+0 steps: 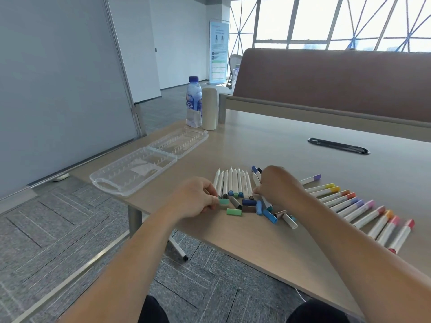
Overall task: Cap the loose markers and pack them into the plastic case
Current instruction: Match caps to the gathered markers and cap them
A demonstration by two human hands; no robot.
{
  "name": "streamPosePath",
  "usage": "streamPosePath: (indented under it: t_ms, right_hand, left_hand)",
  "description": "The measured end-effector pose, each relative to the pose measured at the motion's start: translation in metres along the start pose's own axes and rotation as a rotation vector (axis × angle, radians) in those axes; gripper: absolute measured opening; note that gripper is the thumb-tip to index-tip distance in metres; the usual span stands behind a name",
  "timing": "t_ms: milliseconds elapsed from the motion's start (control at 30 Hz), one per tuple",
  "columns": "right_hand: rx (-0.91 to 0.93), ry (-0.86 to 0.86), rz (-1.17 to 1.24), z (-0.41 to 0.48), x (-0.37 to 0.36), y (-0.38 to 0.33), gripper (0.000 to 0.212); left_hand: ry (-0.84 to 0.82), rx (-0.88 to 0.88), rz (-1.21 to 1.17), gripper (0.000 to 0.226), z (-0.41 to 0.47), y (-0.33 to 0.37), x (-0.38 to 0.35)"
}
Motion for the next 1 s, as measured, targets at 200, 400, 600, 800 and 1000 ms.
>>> streamPosePath:
  t_ms: [200,400,600,800,1000]
  right_hand:
    - [0.013,0.035,0.008,0.002,-0.001,0.006,0.016]
    - [0.007,0.04,0.021,0.002,-0.001,0.009,0.016]
    - [0.015,0.048,0.006,0.006,-0.002,0.01,0.017]
    - [0.037,0.071,0.048,0.005,-0.001,0.012,0.019]
    - [0.077,0.09,0.068,-0.001,0.004,0.015,0.023]
  left_hand:
    - [-0.011,-0.008,0.056,0.004,0.003,0.004,-0.003]
    - [0.117,-0.033,0.04,0.009,0.002,0.01,0.0]
    - [0.138,-0.122,-0.131,0.013,0.002,0.023,-0.003]
    - [0.168,-0.127,-0.195,0.016,0.003,0.021,-0.002]
    - [0.176,-0.136,-0.224,0.018,0.003,0.023,-0.002]
Point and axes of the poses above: each hand's wrist, its own z-axis towards the middle knuckle, its own x-axis out of the back of the hand, y = z × x, the point moved 5 cm from there along z, towards the middle knuckle, and after that the axes turned 14 degrees about -y, right-handed, at the moved point
